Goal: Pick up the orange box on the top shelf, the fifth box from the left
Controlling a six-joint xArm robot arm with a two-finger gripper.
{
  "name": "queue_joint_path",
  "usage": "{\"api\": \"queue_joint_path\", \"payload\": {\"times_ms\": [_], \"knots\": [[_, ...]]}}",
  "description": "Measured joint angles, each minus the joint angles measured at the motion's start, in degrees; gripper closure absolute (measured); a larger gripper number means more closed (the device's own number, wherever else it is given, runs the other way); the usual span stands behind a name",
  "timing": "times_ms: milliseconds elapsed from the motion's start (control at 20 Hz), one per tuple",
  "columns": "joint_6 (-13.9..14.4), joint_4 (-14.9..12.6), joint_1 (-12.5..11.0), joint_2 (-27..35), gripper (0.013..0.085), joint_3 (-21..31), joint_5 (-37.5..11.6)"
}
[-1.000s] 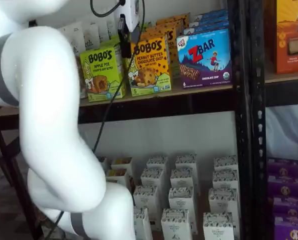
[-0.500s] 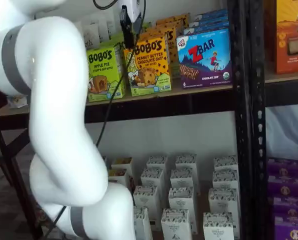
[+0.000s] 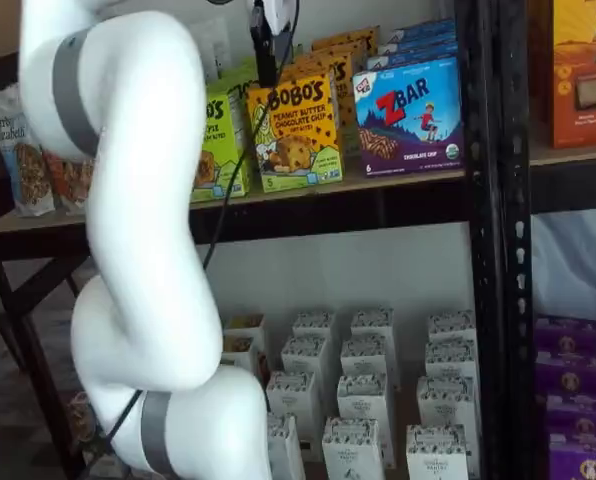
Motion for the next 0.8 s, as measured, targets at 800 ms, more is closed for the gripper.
{"api": "queue_joint_path", "payload": {"times_ms": [800], "knots": [[-1.2, 0.6, -0.7, 4.2, 0.013, 0.5, -0.9]]}}
